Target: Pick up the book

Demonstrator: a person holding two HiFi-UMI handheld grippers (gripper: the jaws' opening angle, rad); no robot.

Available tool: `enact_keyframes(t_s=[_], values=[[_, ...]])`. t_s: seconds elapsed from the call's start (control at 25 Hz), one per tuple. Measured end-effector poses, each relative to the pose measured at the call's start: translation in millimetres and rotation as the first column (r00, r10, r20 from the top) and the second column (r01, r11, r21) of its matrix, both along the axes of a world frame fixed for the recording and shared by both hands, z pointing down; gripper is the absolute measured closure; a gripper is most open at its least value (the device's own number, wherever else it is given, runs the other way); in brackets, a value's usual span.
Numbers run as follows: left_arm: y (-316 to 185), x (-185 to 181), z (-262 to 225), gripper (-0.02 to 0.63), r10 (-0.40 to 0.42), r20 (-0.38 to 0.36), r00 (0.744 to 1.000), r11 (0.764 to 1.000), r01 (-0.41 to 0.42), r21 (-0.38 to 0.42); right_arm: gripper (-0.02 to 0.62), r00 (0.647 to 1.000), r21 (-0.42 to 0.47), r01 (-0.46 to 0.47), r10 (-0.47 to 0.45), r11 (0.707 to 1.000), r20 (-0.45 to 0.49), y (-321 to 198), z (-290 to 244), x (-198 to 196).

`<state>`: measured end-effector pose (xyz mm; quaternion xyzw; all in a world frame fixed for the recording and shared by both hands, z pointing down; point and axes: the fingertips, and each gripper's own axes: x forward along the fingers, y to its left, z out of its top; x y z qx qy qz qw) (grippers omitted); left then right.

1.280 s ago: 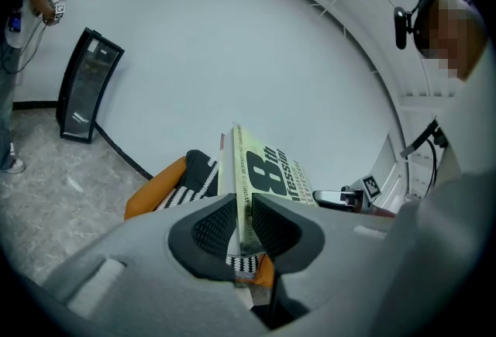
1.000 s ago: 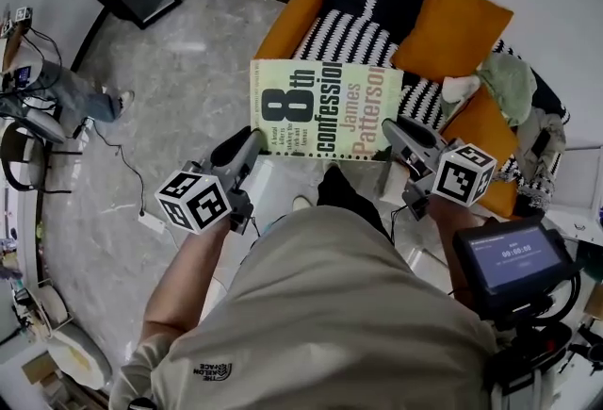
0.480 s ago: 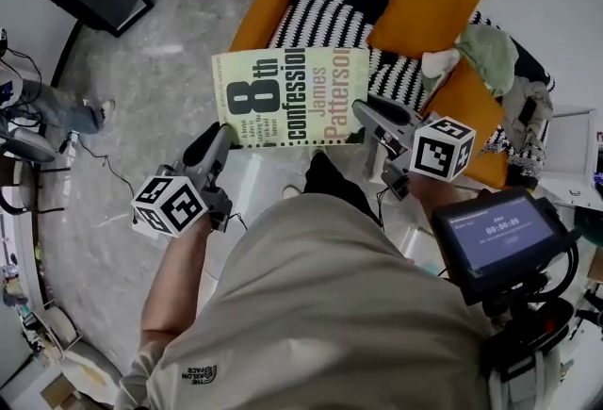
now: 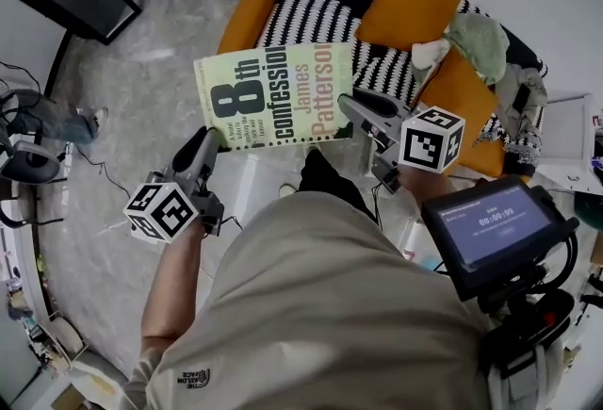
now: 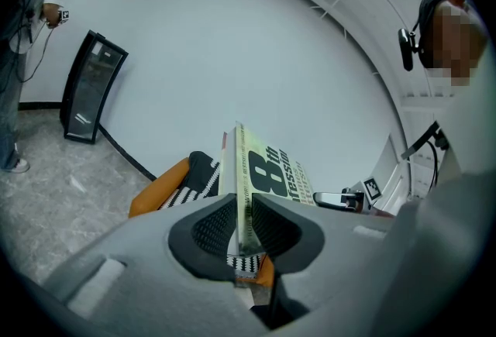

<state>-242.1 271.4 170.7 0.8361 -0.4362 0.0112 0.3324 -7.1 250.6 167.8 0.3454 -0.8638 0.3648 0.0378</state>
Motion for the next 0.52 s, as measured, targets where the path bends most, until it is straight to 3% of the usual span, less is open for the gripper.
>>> enact_keyframes(t_s=[0.52], values=[[-3.9,0.0,0.2,0.538,0.004,0.001,1.0,1.0,-0.004,0.003,0.499,1.0,0.008,0.0,0.001,1.0,-0.006,-1.4,-0.6,-0.1]])
